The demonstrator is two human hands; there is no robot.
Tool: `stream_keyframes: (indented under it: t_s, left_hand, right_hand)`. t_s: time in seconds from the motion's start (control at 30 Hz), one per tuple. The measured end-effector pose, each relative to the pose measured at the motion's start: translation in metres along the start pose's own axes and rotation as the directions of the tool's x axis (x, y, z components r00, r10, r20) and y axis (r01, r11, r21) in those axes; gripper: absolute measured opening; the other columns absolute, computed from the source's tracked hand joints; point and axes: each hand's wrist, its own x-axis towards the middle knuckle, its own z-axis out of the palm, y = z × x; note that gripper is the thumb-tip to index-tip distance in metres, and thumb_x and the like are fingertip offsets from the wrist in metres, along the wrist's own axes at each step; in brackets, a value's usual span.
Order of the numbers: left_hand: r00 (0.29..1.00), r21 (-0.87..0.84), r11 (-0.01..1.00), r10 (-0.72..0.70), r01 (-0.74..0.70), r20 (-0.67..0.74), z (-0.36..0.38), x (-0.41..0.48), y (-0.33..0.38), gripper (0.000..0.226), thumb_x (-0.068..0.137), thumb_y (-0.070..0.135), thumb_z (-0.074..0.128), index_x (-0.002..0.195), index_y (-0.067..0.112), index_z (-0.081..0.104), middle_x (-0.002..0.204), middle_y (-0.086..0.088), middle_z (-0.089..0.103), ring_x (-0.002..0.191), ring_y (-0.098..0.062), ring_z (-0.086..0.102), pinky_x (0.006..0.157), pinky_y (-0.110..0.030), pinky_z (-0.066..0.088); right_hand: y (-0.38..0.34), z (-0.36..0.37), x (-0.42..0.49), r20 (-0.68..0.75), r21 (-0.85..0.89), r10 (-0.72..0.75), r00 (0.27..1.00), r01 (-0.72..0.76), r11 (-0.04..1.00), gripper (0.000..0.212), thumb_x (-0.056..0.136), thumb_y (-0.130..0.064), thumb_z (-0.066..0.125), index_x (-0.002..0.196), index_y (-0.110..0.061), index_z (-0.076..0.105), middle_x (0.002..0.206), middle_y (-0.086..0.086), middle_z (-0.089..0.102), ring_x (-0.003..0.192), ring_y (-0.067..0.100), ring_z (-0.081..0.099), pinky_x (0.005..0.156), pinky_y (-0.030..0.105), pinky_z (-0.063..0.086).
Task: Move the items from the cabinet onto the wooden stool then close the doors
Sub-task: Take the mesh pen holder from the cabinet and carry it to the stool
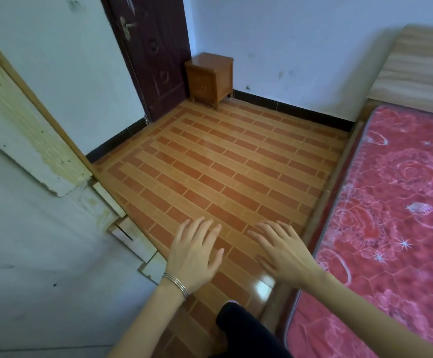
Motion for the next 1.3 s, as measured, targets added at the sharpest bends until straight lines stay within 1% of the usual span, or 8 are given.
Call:
stream_keyframes:
  t_s: [0.27,0.53,0.6,0.67,0.77,0.93,1.13,1.3]
  left_hand:
    - [0.995,0.038,0.999,-0.006,0.002,0.097,0.03,0.042,-0.031,0.049,0.087,0.046,0.041,0.121,0.016,0.062,0.121,-0.005,0.062,0.117,-0.024,0.052,0.099,-0.045,0.039]
    - [0.949,0.152,0.97,-0.219,0.188,0.225,0.065,0.123,-0.088,0.054,0.087,0.051,0.033,0.122,0.021,0.061,0.118,-0.005,0.064,0.11,-0.025,0.059,0.097,-0.049,0.041]
    - [0.941,0.186,0.953,-0.276,0.241,0.196,0.067,0.159,-0.098,0.054,0.087,0.051,0.033,0.122,0.021,0.061,0.119,-0.006,0.064,0.112,-0.026,0.058,0.098,-0.05,0.039]
    - [0.935,0.187,0.937,-0.322,0.294,0.146,0.065,0.195,-0.105,0.054,0.088,0.051,0.034,0.125,0.02,0.059,0.122,-0.007,0.062,0.116,-0.027,0.055,0.102,-0.051,0.038]
    - [0.924,0.195,0.917,-0.37,0.347,0.098,0.063,0.24,-0.117,0.054,0.09,0.05,0.035,0.127,0.018,0.056,0.126,-0.007,0.059,0.118,-0.026,0.052,0.101,-0.049,0.039]
    - [0.884,0.21,0.877,-0.458,0.433,0.092,0.067,0.261,-0.148,0.053,0.092,0.048,0.034,0.129,0.017,0.055,0.131,-0.008,0.055,0.123,-0.026,0.048,0.103,-0.049,0.034]
    - [0.797,0.249,0.775,-0.604,0.581,0.022,0.064,0.29,-0.211,0.053,0.09,0.046,0.038,0.133,0.017,0.051,0.137,-0.009,0.05,0.128,-0.027,0.042,0.105,-0.051,0.026]
    - [0.767,0.261,0.73,-0.638,0.632,-0.073,0.053,0.329,-0.293,0.055,0.09,0.046,0.035,0.132,0.017,0.051,0.136,-0.01,0.051,0.128,-0.027,0.043,0.105,-0.052,0.032]
  right_hand:
    - [0.032,0.012,0.07,-0.016,0.021,-0.069,0.997,0.069,0.997,0.045,0.087,-0.045,0.042,0.124,-0.02,0.051,0.127,0.004,0.054,0.117,0.023,0.05,0.096,0.043,0.041]
    - [0.115,0.022,0.203,0.051,0.009,-0.25,0.967,0.25,0.968,0.047,0.086,-0.047,0.039,0.126,-0.023,0.043,0.124,0.003,0.057,0.113,0.021,0.055,0.093,0.041,0.045]
    - [0.143,0.014,0.245,0.063,-0.008,-0.316,0.947,0.317,0.948,0.046,0.09,-0.048,0.034,0.127,-0.022,0.044,0.126,0.003,0.056,0.114,0.022,0.054,0.094,0.042,0.044]
    - [0.17,0.007,0.287,0.062,-0.016,-0.401,0.914,0.402,0.915,0.048,0.092,-0.049,0.031,0.128,-0.021,0.045,0.13,0.004,0.054,0.118,0.023,0.051,0.098,0.043,0.043]
    - [0.199,0.0,0.347,0.085,-0.028,-0.52,0.85,0.523,0.852,0.049,0.088,-0.046,0.039,0.129,-0.02,0.046,0.131,0.003,0.053,0.121,0.022,0.048,0.099,0.044,0.041]
    - [0.221,0.001,0.424,0.07,0.018,-0.69,0.721,0.69,0.723,0.049,0.092,-0.047,0.034,0.129,-0.018,0.047,0.131,0.003,0.052,0.124,0.022,0.045,0.1,0.044,0.038]
    - [0.197,0.007,0.522,0.008,0.03,-0.797,0.604,0.796,0.604,0.049,0.093,-0.047,0.038,0.132,-0.018,0.044,0.134,0.004,0.049,0.127,0.021,0.042,0.104,0.043,0.035]
    - [0.17,-0.014,0.62,-0.045,-0.054,-0.847,0.529,0.845,0.531,0.049,0.093,-0.047,0.038,0.132,-0.018,0.045,0.135,0.006,0.048,0.127,0.021,0.041,0.104,0.044,0.036]
